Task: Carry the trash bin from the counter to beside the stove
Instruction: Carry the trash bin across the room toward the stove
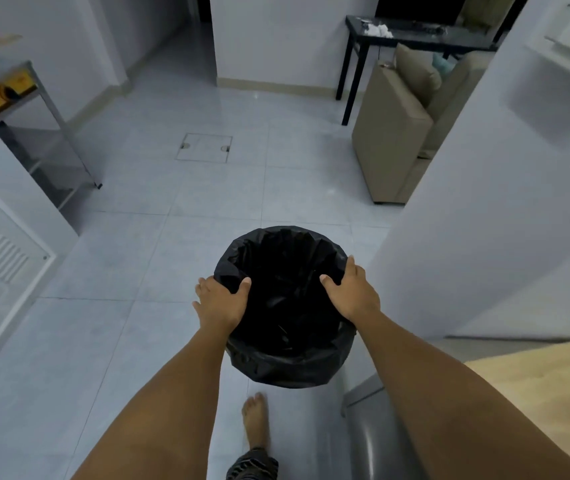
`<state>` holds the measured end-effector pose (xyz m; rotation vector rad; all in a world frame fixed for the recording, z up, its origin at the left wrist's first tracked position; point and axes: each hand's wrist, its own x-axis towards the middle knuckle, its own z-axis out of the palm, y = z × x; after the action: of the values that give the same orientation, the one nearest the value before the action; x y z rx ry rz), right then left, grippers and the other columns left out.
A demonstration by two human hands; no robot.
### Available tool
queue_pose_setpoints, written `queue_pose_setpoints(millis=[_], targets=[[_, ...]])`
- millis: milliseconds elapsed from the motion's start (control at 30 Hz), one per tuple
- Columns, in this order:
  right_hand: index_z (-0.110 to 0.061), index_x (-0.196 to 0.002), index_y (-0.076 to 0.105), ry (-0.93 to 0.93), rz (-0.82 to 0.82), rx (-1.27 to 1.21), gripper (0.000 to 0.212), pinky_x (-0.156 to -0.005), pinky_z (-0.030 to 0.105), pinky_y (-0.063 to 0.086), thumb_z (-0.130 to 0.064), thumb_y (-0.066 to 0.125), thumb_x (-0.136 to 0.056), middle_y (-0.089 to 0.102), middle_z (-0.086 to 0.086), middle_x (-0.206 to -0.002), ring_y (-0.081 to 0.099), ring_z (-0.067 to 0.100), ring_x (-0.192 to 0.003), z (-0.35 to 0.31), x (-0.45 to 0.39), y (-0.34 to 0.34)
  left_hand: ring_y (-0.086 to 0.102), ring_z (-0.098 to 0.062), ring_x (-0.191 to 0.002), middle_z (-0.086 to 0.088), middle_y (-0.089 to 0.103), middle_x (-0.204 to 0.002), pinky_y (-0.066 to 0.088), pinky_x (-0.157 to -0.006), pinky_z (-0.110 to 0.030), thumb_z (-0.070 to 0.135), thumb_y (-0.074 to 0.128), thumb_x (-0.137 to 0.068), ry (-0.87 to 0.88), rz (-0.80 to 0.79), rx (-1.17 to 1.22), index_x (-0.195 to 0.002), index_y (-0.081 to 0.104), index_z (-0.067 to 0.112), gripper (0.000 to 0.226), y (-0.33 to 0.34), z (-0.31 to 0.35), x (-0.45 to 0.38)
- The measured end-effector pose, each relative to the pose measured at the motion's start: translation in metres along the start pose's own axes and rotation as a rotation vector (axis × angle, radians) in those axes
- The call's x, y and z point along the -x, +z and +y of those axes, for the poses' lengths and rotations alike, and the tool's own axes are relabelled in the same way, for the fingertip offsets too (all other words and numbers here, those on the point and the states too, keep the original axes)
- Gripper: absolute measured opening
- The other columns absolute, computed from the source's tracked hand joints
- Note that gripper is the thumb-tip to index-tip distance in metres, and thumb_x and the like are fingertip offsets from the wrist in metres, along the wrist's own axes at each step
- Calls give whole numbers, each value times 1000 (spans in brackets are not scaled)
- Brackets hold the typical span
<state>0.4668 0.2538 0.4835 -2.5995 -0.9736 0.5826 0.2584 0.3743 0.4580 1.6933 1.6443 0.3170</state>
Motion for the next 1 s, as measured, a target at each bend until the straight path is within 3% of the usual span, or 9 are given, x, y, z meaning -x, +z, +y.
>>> queue_pose_setpoints(millis=[167, 667, 1000], targets=[[-17, -157, 2, 30, 4, -28, 87, -100, 43, 43, -62, 39, -93, 21, 9, -161, 43, 33, -136, -24, -84, -9, 12, -34, -152, -20, 18, -162, 13, -123, -52, 61, 50, -90, 1, -14, -49, -152, 17, -4, 96, 8, 49, -82], [-17, -157, 3, 91, 69, -105, 88, -103, 48, 41, -63, 41, -92, 22, 10, -160, 42, 36, -136, -96, -321, -64, 18, -33, -151, -19, 23, -160, 16, -123, -51, 65, 53, -86, 116, -83, -60, -152, 20, -2, 99, 21, 201, -315], [-18, -157, 2, 78, 21, -88, 88, -102, 47, 42, -63, 41, -92, 21, 8, -161, 43, 36, -135, -138, -510, -99, 20, -33, -151, -18, 25, -160, 16, -123, -50, 65, 53, -85, 66, -76, -51, -152, 21, 0, 99, 51, 301, -472]])
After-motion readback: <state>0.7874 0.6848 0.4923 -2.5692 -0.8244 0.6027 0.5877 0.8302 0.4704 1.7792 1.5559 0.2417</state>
